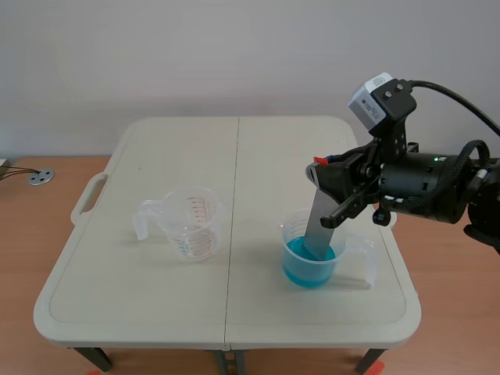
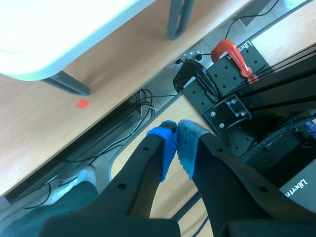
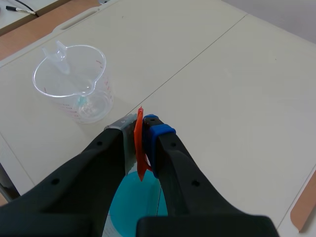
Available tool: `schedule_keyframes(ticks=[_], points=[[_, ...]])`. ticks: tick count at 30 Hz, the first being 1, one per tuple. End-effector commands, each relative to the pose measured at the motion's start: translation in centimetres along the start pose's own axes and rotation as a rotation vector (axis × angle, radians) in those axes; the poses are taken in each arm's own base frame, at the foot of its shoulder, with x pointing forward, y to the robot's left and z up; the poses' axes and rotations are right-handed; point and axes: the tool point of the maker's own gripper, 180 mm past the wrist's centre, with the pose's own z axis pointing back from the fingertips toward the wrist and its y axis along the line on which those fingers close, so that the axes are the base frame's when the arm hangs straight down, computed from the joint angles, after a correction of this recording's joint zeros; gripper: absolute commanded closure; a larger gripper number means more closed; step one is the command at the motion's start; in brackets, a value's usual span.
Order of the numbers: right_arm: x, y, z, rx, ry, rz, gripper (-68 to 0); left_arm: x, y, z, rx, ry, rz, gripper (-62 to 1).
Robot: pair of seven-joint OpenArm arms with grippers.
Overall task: Hold the metal plate by the orange handle, dip it into the blue solution, take it out and point at it, then put the plate back in the beaker on the left.
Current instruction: 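Hold the plate still in the solution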
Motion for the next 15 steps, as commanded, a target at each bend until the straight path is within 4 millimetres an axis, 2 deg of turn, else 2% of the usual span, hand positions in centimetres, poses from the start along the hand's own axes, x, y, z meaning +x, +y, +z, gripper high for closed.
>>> schedule_keyframes(ticks=[1,15], points=[[-0.15,-0.02,-0.05,0.004,0.011,0.008,-1.1,0.49,-0.14,-0.07,-0.006,-0.019,0.007,-4.9],[0.03,-0.01,-0.03,0.006,0.004,0.005,-1.1,0.4,-0.15,-0.07,-0.006,-0.014,0.007,-4.9]])
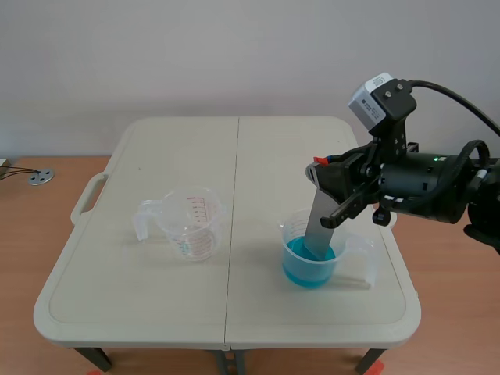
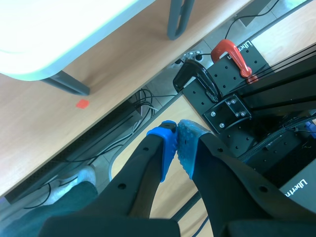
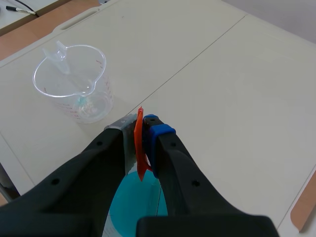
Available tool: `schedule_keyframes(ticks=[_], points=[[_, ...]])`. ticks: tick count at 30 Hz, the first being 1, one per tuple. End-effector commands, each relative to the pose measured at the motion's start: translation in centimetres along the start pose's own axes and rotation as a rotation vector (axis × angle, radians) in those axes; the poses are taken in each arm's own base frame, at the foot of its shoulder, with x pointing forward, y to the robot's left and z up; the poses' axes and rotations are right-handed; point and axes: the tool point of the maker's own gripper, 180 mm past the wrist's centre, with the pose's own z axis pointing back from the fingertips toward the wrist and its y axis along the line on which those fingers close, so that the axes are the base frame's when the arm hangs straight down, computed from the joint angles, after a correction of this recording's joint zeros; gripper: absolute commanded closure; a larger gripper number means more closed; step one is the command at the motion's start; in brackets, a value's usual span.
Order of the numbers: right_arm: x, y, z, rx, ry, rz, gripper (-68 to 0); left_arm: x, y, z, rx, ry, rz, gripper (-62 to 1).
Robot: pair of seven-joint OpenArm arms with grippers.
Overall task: Hold the metal plate by the orange handle, dip it into the blue solution, take it out and point at it, then put the plate back in the beaker on the left.
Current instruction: 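Hold the plate still in the solution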
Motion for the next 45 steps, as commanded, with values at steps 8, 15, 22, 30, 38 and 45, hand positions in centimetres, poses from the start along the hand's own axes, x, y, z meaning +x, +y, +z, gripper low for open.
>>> schedule_keyframes(ticks=[8,15,22,30,38,45], points=[[1.6,0.3,0.3,0.018,-0.02,0.008,-1.1,0.6,-0.2,-0.1,-0.009,-0.026,0.007,-4.9],[4.0,1.0,1.2,0.057,-0.054,0.005,-1.1,0.7,0.0,-0.2,-0.008,-0.022,-0.002,-4.9],[6.2,1.8,2.4,0.107,-0.081,0.021,-1.1,0.7,0.0,-0.2,-0.008,-0.025,-0.001,-4.9],[8.9,3.0,4.1,0.175,-0.123,0.029,-1.1,1.4,0.5,-0.5,0.0,-0.047,-0.014,-4.9],[11.7,3.1,5.9,0.183,-0.179,0.036,-1.1,3.4,2.1,-1.4,0.034,-0.099,-0.057,-4.9],[13.9,3.0,7.7,0.185,-0.235,0.037,-1.1,4.5,2.5,-1.5,0.042,-0.149,-0.066,-4.9]])
